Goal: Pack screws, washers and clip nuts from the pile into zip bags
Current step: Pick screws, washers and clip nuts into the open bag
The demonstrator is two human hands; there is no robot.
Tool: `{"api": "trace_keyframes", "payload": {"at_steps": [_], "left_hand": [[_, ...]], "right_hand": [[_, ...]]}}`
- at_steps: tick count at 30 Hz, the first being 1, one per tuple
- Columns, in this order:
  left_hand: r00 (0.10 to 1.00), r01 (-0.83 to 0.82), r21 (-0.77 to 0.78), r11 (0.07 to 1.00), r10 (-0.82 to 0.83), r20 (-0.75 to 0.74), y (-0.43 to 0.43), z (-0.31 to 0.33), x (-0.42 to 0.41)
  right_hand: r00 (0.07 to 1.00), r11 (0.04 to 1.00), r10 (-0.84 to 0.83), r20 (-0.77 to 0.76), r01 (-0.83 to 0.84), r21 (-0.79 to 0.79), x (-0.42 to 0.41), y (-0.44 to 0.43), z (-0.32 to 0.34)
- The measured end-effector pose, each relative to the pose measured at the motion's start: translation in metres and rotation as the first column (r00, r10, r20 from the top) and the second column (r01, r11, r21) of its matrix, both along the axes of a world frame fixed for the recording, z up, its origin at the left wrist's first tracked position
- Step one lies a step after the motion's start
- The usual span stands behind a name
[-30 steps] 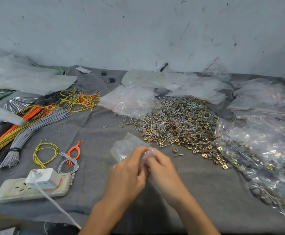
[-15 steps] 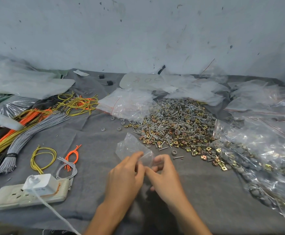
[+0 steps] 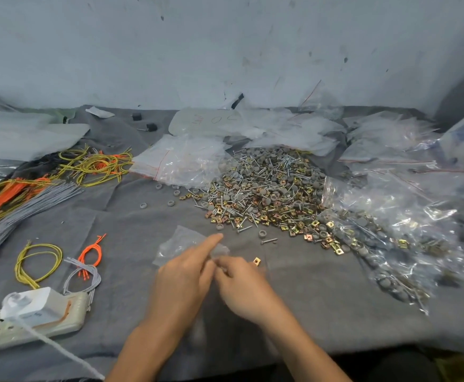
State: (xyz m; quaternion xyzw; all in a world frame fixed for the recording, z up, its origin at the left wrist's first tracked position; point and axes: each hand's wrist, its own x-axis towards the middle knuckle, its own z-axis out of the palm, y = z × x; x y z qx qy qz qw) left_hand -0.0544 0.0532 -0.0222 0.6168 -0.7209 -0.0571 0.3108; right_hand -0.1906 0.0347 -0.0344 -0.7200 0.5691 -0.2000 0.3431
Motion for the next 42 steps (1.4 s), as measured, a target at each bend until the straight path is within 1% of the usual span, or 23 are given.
{"api": "trace_keyframes", "payload": {"at_steps": [2, 6, 8, 9, 10, 13, 15, 18, 23, 27, 29, 32, 35, 38, 42], "left_hand": [[1.000, 0.026, 0.002, 1.000, -0.026, 0.000, -0.003, 0.000, 0.002], [1.000, -0.010, 0.017, 1.000, 0.010, 0.022, -0.010, -0.007, 0.007], [0.999, -0.038, 0.031, 0.999, 0.037, 0.019, -0.014, -0.013, 0.011], [0.999, -0.047, 0.034, 0.998, 0.046, 0.018, -0.016, -0.016, 0.012], [0.999, -0.052, 0.035, 0.998, 0.052, 0.013, -0.016, -0.020, 0.012], [0.998, -0.065, 0.035, 0.997, 0.066, -0.022, -0.016, -0.031, 0.009], [0.997, -0.075, 0.033, 0.997, 0.076, -0.034, -0.015, -0.036, 0.006], [0.996, -0.079, 0.034, 0.996, 0.081, -0.043, -0.015, -0.041, 0.004], [0.997, -0.067, 0.036, 0.997, 0.068, -0.035, -0.015, -0.038, 0.003], [0.998, -0.066, 0.048, 0.997, 0.067, -0.023, -0.018, -0.037, 0.002], [0.997, -0.078, 0.050, 0.996, 0.079, -0.025, -0.018, -0.037, 0.001], [0.995, -0.100, 0.050, 0.994, 0.102, -0.025, -0.017, -0.037, 0.001], [0.993, -0.109, 0.074, 0.991, 0.112, -0.027, -0.021, -0.035, 0.002], [0.993, -0.117, 0.097, 0.988, 0.119, -0.018, -0.028, -0.034, 0.002], [0.990, -0.129, 0.089, 0.988, 0.134, -0.049, -0.031, -0.035, 0.003]], "right_hand": [[1.000, 1.000, 0.028, -0.003, -0.028, 0.010, 0.004, 0.001, 0.001], [0.990, 0.999, 0.039, 0.135, -0.036, -0.030, 0.000, 0.004, -0.001], [0.983, 0.999, -0.003, 0.181, 0.011, -0.046, -0.008, 0.006, -0.004], [0.983, 0.997, -0.036, 0.178, 0.048, -0.065, -0.016, 0.005, -0.006], [0.987, 0.991, -0.067, 0.145, 0.083, -0.106, -0.025, 0.004, -0.008], [0.988, 0.958, -0.152, -0.026, 0.141, -0.248, -0.055, -0.004, -0.012], [0.976, 0.958, -0.178, -0.128, 0.142, -0.251, -0.068, -0.012, -0.014], [0.962, 0.976, -0.147, -0.228, 0.103, -0.191, -0.074, -0.022, -0.016], [0.970, 0.977, -0.091, -0.226, 0.043, -0.210, -0.078, -0.030, -0.019], [0.972, 0.963, -0.085, -0.221, 0.023, -0.269, -0.074, -0.060, -0.011], [0.964, 0.958, -0.074, -0.255, -0.003, -0.287, -0.068, -0.079, -0.005], [0.932, 0.948, -0.034, -0.361, -0.084, -0.306, -0.060, -0.102, -0.002], [0.896, 0.957, 0.002, -0.444, -0.131, -0.259, -0.055, -0.113, -0.002], [0.879, 0.961, 0.031, -0.475, -0.158, -0.229, -0.054, -0.119, 0.000], [0.858, 0.962, 0.101, -0.504, -0.214, -0.170, -0.059, -0.121, -0.001]]}}
